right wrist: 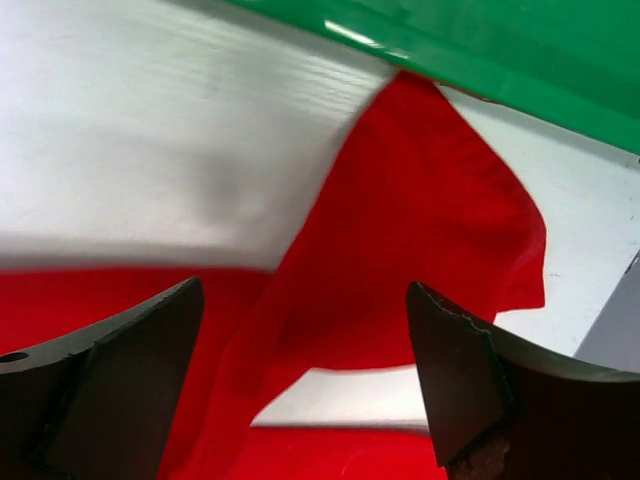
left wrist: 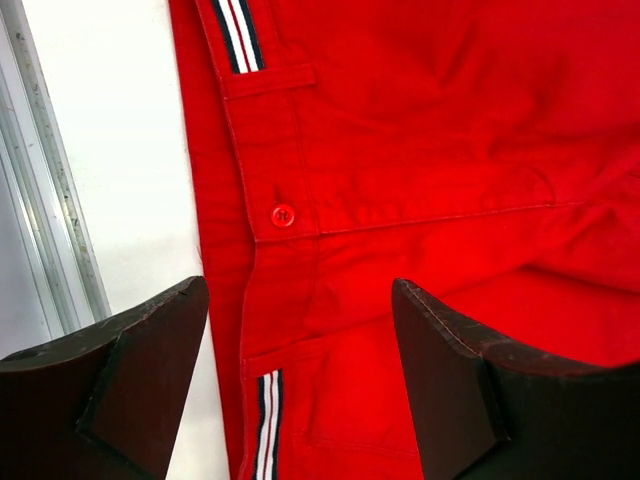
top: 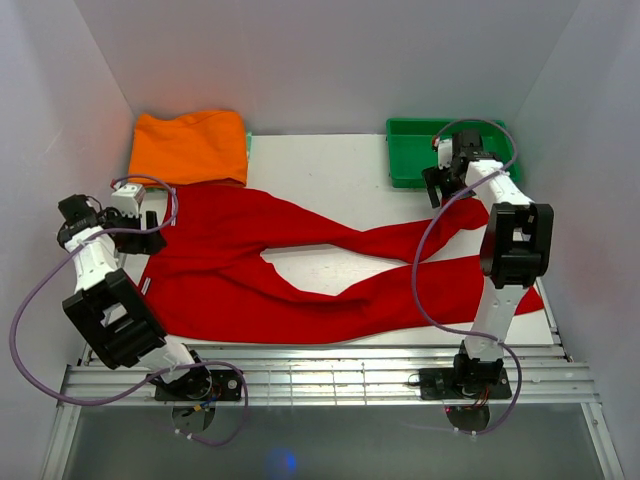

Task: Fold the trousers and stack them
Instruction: Flatten the trousers out

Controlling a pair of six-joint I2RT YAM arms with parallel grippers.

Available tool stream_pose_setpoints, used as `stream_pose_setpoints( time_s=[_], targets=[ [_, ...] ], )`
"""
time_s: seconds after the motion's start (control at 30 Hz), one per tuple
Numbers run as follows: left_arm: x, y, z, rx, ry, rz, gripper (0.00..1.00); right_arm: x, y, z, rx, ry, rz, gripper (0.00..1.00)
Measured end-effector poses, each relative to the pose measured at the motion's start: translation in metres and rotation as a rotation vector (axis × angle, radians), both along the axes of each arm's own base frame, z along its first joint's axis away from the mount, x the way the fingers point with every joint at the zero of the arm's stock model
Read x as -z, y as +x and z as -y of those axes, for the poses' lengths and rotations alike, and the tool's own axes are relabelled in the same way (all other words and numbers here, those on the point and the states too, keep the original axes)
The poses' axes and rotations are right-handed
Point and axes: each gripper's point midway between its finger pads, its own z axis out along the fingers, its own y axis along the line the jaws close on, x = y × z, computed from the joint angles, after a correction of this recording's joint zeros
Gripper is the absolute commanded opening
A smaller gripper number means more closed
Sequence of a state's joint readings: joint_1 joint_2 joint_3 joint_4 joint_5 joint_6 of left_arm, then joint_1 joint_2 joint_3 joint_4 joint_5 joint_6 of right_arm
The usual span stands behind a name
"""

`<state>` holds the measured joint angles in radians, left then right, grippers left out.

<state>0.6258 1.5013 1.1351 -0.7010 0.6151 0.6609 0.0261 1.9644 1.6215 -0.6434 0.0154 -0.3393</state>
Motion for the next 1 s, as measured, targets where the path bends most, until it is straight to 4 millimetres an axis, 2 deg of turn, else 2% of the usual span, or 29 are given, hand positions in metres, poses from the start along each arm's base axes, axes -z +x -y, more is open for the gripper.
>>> stream_pose_setpoints(
  time_s=[0.1,0.2,0.23,0.3,0.33,0.43,0.53,0.63,0.7,0.73,0.77,0.8,0.83,0.87,0.9,0.93,0.97,1.0],
  targets=[
    [0.001,-0.004,0.002,-0.009,-0.005,-0.003,0.85,0.035,0.010,0.020,0.095,-0.051,-0.038,0.76],
    [0.000,-0.004,0.002,-0.021,-0.004,-0.002,0.85,0.069,0.004,0.029,0.146,-0.062,-0.109,0.51],
    [-0.001,-0.004,0.002,-0.025,-0.003,-0.002,0.85,0.068,0.005,0.031,0.151,-0.067,-0.104,0.30],
    [-0.001,-0.003,-0.001,-0.041,-0.001,-0.003,0.85,0.063,0.006,0.031,0.158,-0.062,-0.092,0.12],
    [-0.001,-0.003,-0.002,-0.049,0.000,-0.004,0.84,0.061,0.006,0.030,0.165,-0.049,-0.091,0.08],
    [-0.001,-0.001,-0.003,-0.074,-0.013,-0.010,0.81,0.049,0.003,0.020,0.147,0.044,-0.086,0.08],
    [0.001,0.004,-0.006,-0.096,-0.042,-0.021,0.78,0.006,-0.004,0.008,0.075,0.247,-0.019,0.08],
    [0.006,0.009,-0.006,-0.111,-0.078,-0.038,0.76,-0.069,-0.022,0.010,-0.054,0.485,0.150,0.08],
    [0.009,0.012,-0.006,-0.116,-0.102,-0.050,0.75,-0.125,-0.042,0.024,-0.178,0.577,0.303,0.08],
    [0.012,0.012,-0.003,-0.115,-0.123,-0.059,0.75,-0.150,-0.056,0.036,-0.258,0.572,0.388,0.08],
    [0.013,0.011,-0.001,-0.114,-0.135,-0.063,0.75,-0.181,-0.087,0.047,-0.388,0.561,0.483,0.08],
    [0.012,0.011,0.002,-0.108,-0.153,-0.060,0.75,-0.185,-0.098,0.050,-0.457,0.514,0.519,0.08],
    [0.011,0.011,0.005,-0.100,-0.170,-0.057,0.75,-0.168,-0.116,0.050,-0.580,0.394,0.541,0.08],
    [0.011,0.012,0.007,-0.094,-0.179,-0.053,0.75,-0.130,-0.146,0.043,-0.671,0.320,0.503,0.08],
    [0.013,0.011,0.010,-0.087,-0.188,-0.050,0.75,-0.073,-0.200,0.033,-0.737,0.239,0.418,0.08],
    [0.018,0.008,0.013,-0.082,-0.200,-0.057,0.75,-0.036,-0.243,0.029,-0.723,0.213,0.339,0.08],
    [0.023,0.006,0.016,-0.077,-0.210,-0.060,0.74,0.012,-0.285,0.030,-0.645,0.193,0.313,0.08],
    [0.028,0.003,0.019,-0.071,-0.217,-0.064,0.74,0.020,-0.288,0.027,-0.669,0.187,0.325,0.08]
  ],
)
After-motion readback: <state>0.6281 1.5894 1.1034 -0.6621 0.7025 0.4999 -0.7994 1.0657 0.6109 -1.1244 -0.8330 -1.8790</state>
